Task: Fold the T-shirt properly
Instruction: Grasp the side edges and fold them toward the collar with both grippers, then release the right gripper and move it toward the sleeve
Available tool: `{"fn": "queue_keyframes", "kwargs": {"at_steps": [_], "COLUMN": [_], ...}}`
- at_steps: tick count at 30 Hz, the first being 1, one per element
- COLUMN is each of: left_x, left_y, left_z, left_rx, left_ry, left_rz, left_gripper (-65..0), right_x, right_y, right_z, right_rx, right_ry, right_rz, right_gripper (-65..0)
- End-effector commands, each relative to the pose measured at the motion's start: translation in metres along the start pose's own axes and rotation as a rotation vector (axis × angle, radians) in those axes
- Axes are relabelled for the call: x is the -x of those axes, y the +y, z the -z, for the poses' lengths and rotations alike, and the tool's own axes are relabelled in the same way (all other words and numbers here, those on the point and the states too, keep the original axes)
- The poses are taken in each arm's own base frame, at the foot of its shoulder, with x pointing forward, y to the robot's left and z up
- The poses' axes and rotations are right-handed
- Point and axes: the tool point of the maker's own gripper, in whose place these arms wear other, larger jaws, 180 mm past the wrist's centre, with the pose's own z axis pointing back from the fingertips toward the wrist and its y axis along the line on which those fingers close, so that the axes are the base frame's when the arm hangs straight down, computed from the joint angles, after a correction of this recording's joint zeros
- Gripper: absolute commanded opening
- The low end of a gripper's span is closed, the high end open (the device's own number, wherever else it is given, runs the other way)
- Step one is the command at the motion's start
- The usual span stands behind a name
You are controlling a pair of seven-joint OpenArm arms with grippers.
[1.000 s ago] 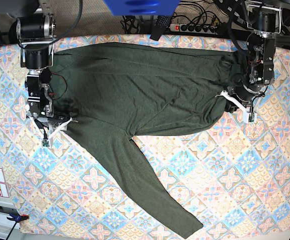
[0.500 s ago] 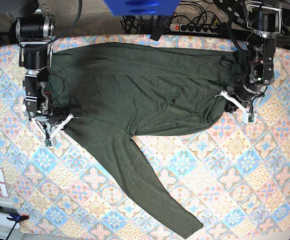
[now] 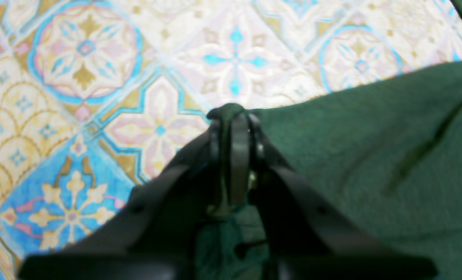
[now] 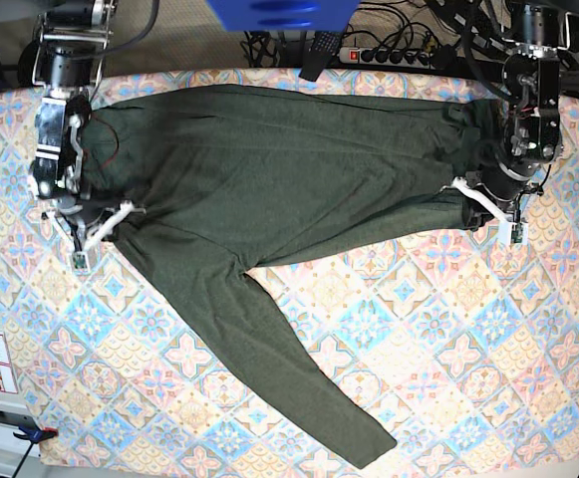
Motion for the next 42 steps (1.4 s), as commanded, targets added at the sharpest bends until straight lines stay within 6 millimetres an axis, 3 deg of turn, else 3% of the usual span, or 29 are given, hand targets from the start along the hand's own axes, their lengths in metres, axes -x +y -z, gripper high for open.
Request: {"fn": "queue_keyframes", "kwargs": {"at_steps": [1,4,14,24,28,35,42], "left_x": [-0.011,-0.002,-0.019,-0.018,-0.018,-0.004,0.001], "left_y": [0.008,0.01,0.037,0.043,0.055,0.077,0.076], "left_z": [-0.005,-0.008,-0.037,-0.039,-0.045,-0.044,-0.042], "left_rx": [-0.016,-0.018,-0.091,-0.104,-0.121,-0.161,-0.158], "left_ry": [-0.034,-0.016,-0.07,-0.059,-0.04,0.009,0.027], "left_rz": [0.017,0.02,0.036,0.05,0.093,0.09,0.089], "left_gripper": [-65.0,-65.0,-65.0,-65.0,-65.0,-65.0,-65.0], "right_x": [-0.017,-0.015,0.012,0.019,0.029,0.042,0.05], "right_y": [-0.004,0.007,0.01,0.02,0.003,-0.006,-0.002], "right_z": [-0.008,-0.021,-0.057,-0.08,-0.092,-0.097,-0.096], "right_rx": [0.004,-0.034,-0.023,-0.033,0.015,0.035,0.026], "right_ry": [-0.057,-0.087,-0.087,-0.095,-0.084,-0.056,-0.038], "right_rz": [-0.003,0.011,-0.013,-0.06,-0.041,-0.034,-0.032], "right_gripper": [-64.9,-64.9,-64.9,-65.0,-65.0,-65.0,-65.0]}}
